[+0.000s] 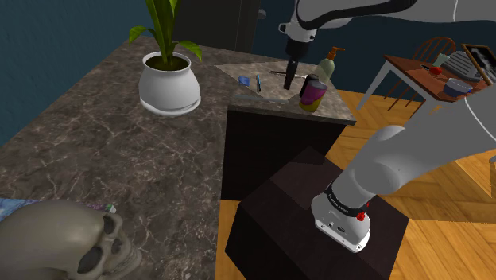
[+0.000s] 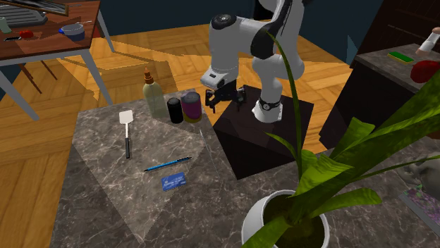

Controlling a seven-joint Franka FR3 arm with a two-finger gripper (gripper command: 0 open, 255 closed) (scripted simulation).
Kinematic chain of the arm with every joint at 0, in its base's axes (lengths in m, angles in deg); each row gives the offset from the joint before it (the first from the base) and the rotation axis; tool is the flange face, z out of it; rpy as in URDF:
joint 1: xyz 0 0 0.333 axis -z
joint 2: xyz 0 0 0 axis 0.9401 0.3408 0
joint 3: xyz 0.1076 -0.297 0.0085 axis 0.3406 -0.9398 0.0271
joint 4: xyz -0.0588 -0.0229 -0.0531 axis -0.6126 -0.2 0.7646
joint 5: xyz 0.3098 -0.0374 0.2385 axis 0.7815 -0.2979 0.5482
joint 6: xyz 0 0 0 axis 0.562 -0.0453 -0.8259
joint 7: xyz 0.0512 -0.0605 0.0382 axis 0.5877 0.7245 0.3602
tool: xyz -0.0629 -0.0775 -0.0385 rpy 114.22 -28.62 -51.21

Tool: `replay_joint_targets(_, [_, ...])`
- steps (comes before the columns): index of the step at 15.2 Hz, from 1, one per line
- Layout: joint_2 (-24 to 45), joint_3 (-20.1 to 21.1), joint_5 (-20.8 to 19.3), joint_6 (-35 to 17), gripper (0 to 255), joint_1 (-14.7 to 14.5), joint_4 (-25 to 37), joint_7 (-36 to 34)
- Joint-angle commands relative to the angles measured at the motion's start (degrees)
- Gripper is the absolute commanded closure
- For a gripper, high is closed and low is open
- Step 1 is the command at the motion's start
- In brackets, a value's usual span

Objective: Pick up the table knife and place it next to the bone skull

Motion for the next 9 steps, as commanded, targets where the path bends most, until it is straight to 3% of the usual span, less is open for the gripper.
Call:
replay_joint_targets(1, [3.7, -1.3, -0.3, -3.8, 0, -0.4, 0.4, 4.0])
replay_joint_targets(9, [20.8, -4.4, 2.2, -15.2, 0, -1.8, 7.6, 19.3])
